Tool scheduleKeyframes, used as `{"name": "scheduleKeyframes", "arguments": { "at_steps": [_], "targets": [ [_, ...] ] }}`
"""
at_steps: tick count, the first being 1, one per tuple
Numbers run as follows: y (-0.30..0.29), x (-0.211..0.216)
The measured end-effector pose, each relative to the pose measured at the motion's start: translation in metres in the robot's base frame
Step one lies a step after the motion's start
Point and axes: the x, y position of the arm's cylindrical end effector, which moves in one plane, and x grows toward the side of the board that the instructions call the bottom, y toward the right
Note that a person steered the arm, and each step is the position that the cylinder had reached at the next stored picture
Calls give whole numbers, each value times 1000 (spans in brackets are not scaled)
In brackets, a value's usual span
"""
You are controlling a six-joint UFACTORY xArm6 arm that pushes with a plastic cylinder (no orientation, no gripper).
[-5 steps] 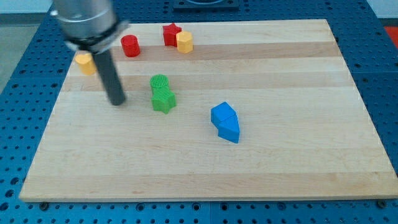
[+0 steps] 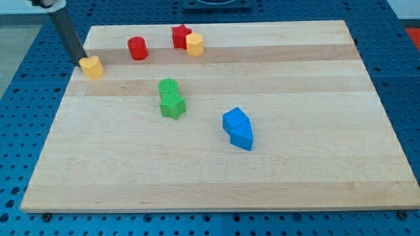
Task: Move the yellow heart diagonally to the yellow hexagon
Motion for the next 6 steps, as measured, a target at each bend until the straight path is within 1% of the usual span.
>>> {"name": "scheduleKeyframes", "arguments": {
  "at_steps": [2,3,5,6],
  "targets": [
    [-4,34],
    [10,38],
    [112,21],
    [140,-2]
  ]
}}
